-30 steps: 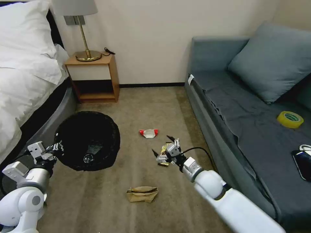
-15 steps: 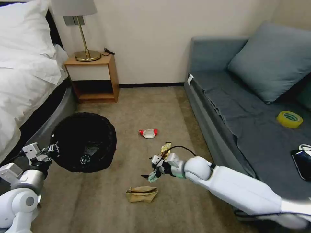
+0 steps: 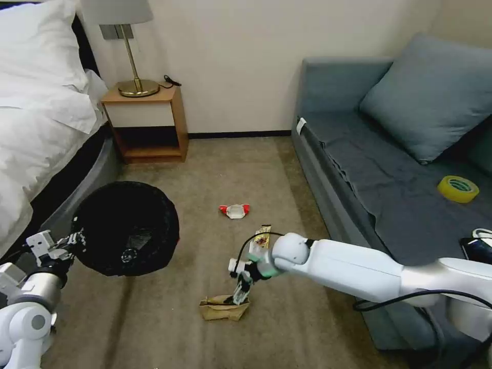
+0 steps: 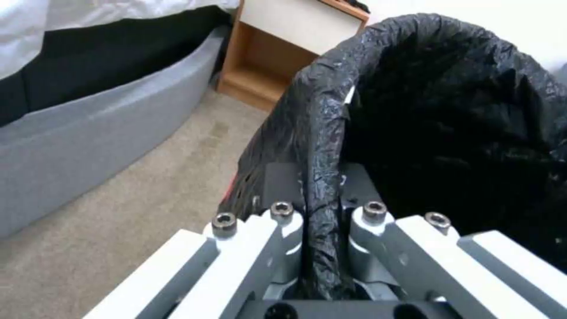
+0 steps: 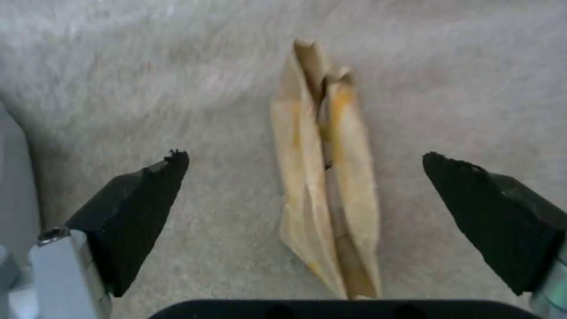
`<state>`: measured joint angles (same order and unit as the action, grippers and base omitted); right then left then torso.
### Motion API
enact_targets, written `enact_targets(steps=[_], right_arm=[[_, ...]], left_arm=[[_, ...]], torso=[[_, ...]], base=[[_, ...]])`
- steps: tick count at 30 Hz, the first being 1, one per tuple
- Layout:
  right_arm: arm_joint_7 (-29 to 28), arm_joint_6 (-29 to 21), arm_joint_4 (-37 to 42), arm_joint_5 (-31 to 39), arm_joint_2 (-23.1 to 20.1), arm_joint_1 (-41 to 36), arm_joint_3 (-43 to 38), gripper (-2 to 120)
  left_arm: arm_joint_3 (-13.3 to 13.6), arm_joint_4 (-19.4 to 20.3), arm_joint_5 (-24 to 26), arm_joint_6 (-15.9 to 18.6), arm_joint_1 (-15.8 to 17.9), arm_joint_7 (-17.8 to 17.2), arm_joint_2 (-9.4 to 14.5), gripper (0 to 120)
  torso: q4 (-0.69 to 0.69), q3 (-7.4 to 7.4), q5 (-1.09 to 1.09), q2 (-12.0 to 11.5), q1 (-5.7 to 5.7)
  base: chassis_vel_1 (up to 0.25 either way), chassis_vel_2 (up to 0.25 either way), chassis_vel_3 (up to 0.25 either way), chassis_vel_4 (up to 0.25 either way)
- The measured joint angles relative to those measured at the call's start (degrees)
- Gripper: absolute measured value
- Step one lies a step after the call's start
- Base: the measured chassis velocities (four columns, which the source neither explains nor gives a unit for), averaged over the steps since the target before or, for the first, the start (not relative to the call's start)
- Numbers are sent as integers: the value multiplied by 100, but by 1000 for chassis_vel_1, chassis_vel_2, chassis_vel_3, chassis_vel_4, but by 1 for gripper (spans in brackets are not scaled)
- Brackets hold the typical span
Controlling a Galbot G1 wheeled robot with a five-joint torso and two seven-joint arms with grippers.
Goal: Pick up the trash bin, then pick up the garbage on the floor and place it into the trash bin.
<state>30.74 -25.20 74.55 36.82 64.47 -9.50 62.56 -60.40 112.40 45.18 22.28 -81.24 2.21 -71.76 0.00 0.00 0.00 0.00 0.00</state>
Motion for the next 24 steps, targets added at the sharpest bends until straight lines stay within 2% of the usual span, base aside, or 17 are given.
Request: enact_targets(steps=[3, 8, 13, 24], right_arm=[[43, 60, -197, -149, 145, -70, 27, 100], [177, 223, -958, -463, 646, -214, 36, 100], [266, 328, -1373, -669, 825, -278, 50, 100], [205, 364, -1650, -912, 984, -536, 62, 100]], left_arm=[[-38, -23, 18, -7, -11, 9, 22, 4], [-64, -91, 33, -34, -8, 39, 67, 4], [-69, -140, 46, -49, 4, 47, 83, 4], [-105, -274, 60, -85, 24, 73, 137, 4]], torso=[[0, 0, 0, 1, 0], [1, 0, 0, 0, 0], [-1, 0, 0, 0, 0], [0, 0, 0, 0, 0]], base=[[0, 0, 0, 0], [0, 0, 0, 0], [0, 0, 0, 0], [0, 0, 0, 0]])
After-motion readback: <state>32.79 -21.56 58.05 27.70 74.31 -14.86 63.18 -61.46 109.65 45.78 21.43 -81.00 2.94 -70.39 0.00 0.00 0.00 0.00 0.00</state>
